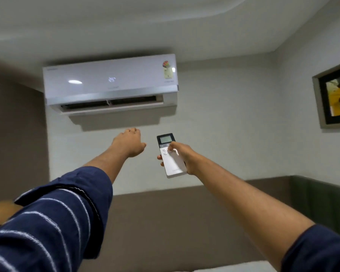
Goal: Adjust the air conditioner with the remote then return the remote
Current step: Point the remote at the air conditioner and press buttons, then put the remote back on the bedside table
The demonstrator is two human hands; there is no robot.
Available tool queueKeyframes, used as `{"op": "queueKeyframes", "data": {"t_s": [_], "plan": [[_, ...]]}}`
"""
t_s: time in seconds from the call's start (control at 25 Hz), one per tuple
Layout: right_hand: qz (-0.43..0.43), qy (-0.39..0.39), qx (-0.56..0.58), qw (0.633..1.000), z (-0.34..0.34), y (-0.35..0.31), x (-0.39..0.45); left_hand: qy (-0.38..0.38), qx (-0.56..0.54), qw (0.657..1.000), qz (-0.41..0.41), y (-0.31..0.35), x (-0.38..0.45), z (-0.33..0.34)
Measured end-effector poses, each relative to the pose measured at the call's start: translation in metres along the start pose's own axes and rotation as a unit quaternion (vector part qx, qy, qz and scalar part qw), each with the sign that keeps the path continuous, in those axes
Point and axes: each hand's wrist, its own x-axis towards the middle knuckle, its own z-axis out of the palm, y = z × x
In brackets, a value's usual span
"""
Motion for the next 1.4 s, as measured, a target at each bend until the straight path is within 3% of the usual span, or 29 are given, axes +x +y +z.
{"op": "queueKeyframes", "data": {"t_s": [0.28, 0.56, 0.8, 1.04, 1.4], "plan": [[0.042, 0.124, 0.001, 0.991, -0.098, 0.064, -0.057, -0.035, -0.081, 0.989, 0.115, 0.121, -0.010, 0.067], [0.093, 0.305, 0.009, 0.948, -0.216, 0.139, -0.181, -0.076, -0.164, 0.942, 0.282, 0.297, -0.065, 0.110], [0.108, 0.459, 0.046, 0.881, -0.311, 0.183, -0.309, -0.114, -0.213, 0.881, 0.407, 0.464, -0.153, 0.133], [0.135, 0.566, 0.071, 0.810, -0.403, 0.244, -0.448, -0.162, -0.234, 0.826, 0.487, 0.620, -0.268, 0.162], [0.243, 0.669, 0.103, 0.695, -0.473, 0.405, -0.620, -0.233, -0.196, 0.727, 0.615, 0.770, -0.423, 0.248]]}}
